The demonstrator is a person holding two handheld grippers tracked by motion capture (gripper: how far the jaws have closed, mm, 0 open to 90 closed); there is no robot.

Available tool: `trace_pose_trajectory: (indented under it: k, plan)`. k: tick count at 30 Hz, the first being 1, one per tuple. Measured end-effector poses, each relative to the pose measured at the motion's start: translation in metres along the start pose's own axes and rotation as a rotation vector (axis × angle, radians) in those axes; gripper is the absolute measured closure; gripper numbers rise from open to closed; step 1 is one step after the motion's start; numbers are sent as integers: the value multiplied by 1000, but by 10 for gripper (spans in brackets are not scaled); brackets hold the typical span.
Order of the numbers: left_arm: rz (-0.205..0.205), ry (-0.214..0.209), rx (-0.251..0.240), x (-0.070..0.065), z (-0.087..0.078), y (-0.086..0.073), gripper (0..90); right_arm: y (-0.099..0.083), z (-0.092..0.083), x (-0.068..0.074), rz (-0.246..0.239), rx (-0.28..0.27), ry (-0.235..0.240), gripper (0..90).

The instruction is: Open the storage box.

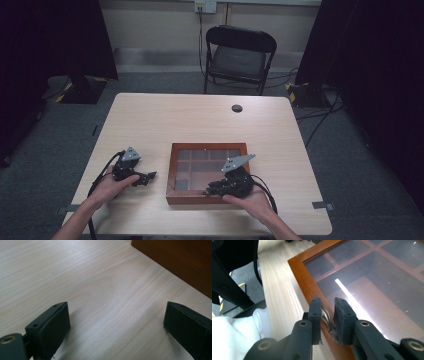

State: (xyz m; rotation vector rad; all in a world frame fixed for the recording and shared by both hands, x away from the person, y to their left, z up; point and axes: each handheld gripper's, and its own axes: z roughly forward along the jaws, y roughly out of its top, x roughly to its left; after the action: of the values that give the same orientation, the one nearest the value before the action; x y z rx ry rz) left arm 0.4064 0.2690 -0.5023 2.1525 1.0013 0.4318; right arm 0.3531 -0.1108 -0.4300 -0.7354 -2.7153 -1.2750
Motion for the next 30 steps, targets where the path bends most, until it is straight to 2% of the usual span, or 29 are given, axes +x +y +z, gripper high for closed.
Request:
trace_pose_trajectory:
  k: [4,19,24,30]
  plan:
    - [2,0,0,0,0,0,61,-1,3,1,-7,6,7,778]
    - [4,2,0,0,0,0,61,-4,7,3,-39,-6,-11,795]
    - [5,2,0,0,0,0,61,-1,8,5,-53,11,-22,800]
    - [5,2,0,0,0,0,61,1,8,5,-44,27,-20,801]
